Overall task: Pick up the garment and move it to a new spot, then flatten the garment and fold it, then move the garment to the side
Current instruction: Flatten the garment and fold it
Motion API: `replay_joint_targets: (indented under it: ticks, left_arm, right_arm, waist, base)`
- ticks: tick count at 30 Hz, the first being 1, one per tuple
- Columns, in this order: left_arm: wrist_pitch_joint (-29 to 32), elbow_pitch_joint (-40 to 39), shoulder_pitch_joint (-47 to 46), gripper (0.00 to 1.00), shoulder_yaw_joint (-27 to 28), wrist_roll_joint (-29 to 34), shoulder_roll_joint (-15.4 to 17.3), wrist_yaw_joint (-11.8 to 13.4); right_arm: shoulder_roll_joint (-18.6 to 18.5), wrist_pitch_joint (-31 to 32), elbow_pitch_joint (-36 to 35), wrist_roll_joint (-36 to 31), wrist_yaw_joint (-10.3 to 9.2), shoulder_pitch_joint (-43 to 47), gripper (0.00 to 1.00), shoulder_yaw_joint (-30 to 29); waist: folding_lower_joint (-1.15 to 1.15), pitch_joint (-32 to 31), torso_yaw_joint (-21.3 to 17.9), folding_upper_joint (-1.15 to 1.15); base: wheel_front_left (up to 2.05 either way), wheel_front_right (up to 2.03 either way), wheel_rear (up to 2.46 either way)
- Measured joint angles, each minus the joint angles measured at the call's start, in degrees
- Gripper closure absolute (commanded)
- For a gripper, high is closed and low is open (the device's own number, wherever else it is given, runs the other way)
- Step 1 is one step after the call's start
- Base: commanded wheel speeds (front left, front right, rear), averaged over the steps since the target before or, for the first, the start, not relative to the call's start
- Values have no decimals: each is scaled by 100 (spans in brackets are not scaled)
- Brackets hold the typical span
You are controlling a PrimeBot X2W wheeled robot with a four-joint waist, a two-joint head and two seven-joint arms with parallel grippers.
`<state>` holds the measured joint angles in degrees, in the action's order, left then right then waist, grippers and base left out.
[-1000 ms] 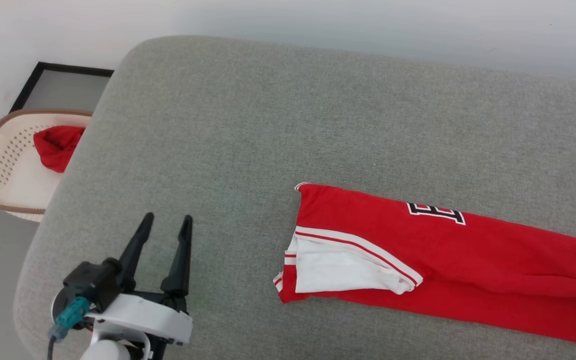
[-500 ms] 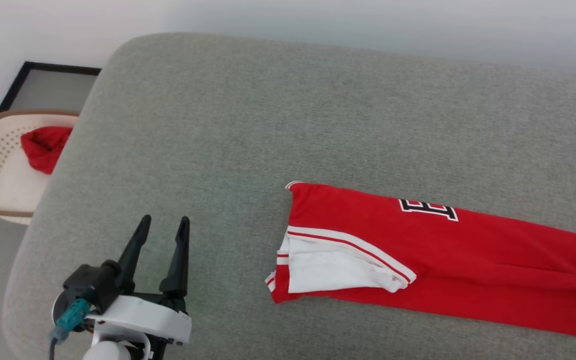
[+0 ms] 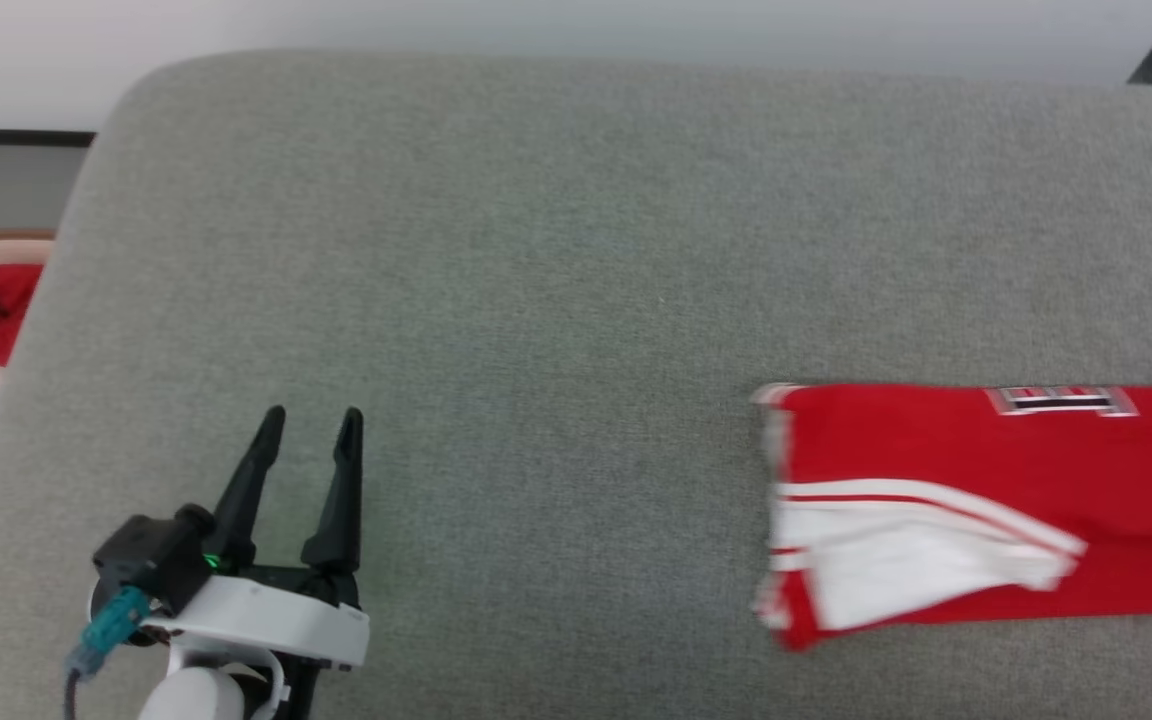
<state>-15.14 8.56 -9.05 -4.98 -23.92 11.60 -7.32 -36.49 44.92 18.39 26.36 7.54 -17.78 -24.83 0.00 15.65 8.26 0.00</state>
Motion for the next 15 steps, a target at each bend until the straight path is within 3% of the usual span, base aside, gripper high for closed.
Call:
replay_joint_targets:
  ticks: [6,11,15]
  left_arm:
    - [0,-47,-48,0,-27,-140,118,0]
    - [0,4,-77,0,-37,-158,135,-1]
    - [0,89,-58,0,-58,-176,130,-1]
  right_arm:
    - [-126,-114,-42,-425,0,98,100,-547]
    - [179,-25,-571,-105,0,199,100,-71]
    - [532,223,-1395,298,-1,224,100,708]
  waist:
    - [0,169,-140,0]
    - [0,140,-227,0]
    - [0,32,-271,0]
  base:
    - [0,0,0]
    - [0,0,0]
    - [0,0,0]
